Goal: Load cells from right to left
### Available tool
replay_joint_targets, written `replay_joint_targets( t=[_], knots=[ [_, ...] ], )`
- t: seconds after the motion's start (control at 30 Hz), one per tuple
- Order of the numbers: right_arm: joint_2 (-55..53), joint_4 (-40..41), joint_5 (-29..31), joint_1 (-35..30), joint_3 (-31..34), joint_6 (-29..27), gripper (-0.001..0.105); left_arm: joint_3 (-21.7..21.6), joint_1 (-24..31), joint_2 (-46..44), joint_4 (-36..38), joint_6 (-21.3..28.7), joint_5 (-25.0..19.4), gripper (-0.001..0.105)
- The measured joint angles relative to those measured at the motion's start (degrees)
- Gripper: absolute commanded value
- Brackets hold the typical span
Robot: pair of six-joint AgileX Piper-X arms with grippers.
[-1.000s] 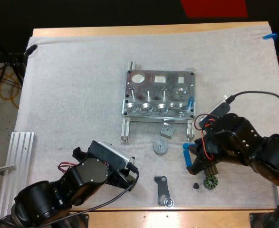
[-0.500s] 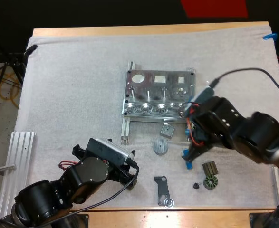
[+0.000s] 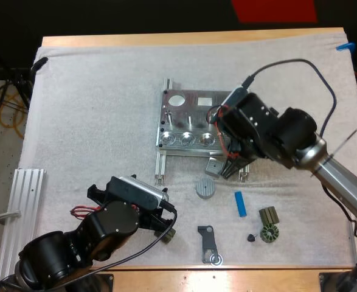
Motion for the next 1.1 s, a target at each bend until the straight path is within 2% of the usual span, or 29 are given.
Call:
replay_joint_targets(
  t=[0.5,1.1],
  knots=[
    [9.2,-2.3,2.2,-2.0,-3.0,-7.1,0.017,0.0,0.0,0.1,0.0,0.0,-0.3,0.065],
    [16.3,-7.4,2.4,-7.5,-3.3,-10.4,0.017,0.0,0.0,0.1,0.0,0.0,-0.3,0.065]
  ],
)
